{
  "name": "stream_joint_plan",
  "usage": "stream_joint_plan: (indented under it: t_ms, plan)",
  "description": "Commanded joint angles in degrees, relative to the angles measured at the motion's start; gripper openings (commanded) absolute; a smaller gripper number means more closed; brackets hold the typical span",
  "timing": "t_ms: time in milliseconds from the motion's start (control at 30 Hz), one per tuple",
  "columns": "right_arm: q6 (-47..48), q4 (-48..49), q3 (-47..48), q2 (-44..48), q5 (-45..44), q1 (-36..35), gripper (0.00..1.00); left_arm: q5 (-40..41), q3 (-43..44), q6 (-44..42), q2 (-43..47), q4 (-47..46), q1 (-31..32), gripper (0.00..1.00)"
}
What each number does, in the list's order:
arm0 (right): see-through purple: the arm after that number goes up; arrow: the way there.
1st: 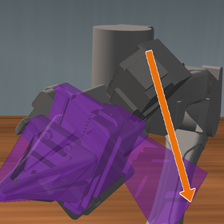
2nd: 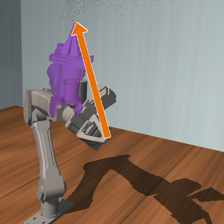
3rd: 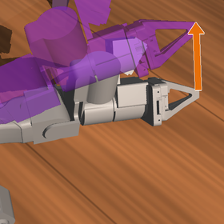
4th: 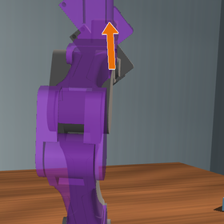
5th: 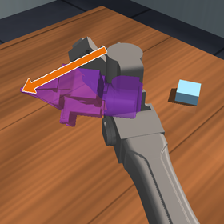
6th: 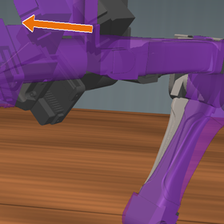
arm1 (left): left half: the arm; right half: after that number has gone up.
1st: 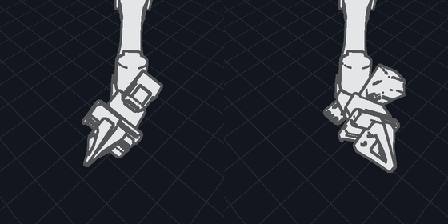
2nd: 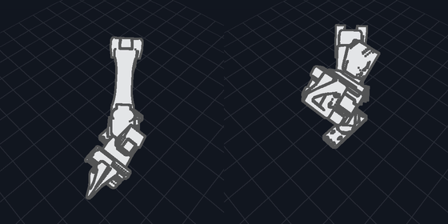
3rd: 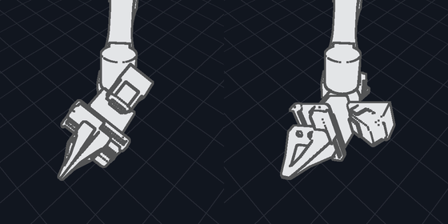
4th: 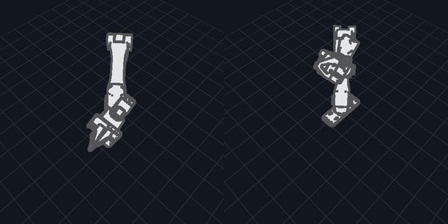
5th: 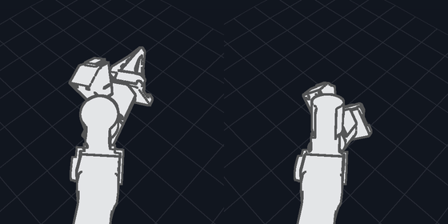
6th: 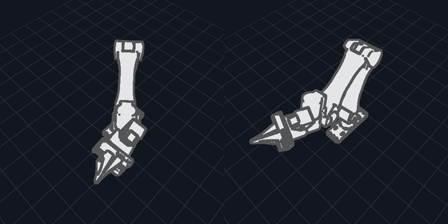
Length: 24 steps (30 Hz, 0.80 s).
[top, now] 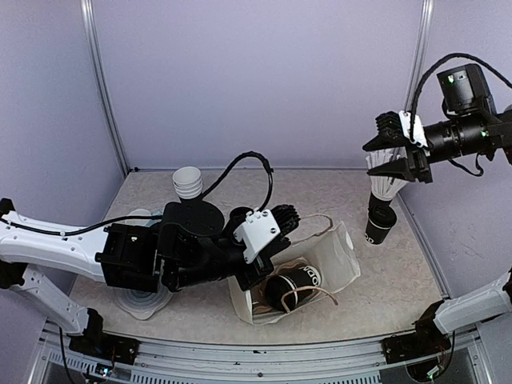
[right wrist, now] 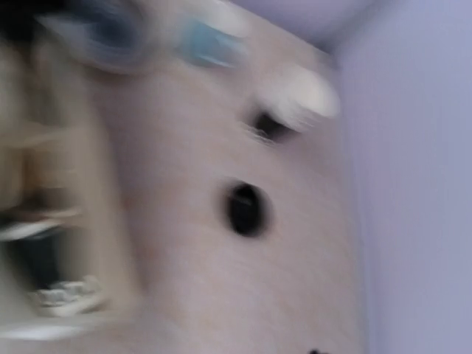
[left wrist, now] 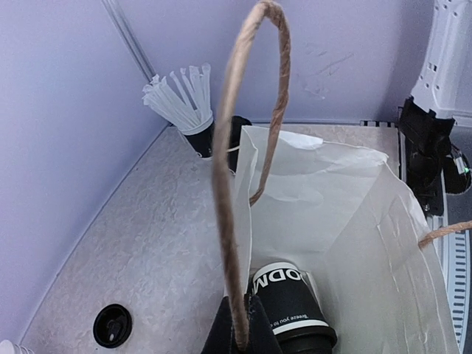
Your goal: Pack the takeout coffee
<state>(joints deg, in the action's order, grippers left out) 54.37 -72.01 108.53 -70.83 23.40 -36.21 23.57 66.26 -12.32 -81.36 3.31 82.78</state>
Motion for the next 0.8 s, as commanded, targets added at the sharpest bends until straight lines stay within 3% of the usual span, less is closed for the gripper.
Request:
stream_joint_plan:
  t_ms: [0, 400, 767]
  plan:
    - [-0.12, -6.95, -9.36, 1.07, 1.83, -9.63, 0.40, -5.41, -2.13, 4.86, 2.00, -2.87, -3.99, 0.00]
    - [0.59, -4.09, -14.33, -9.67, -7.41, -21.32, 0.32, -10.10, -1.96, 7.89, 2.75, -5.08, -7.59, 0.00]
    - [-0.41, 6.74, -23.19, -5.89, -20.57, -28.93, 0.35, -12.35, -1.76, 14.42, 1.92, -6.33, -11.13, 0.00]
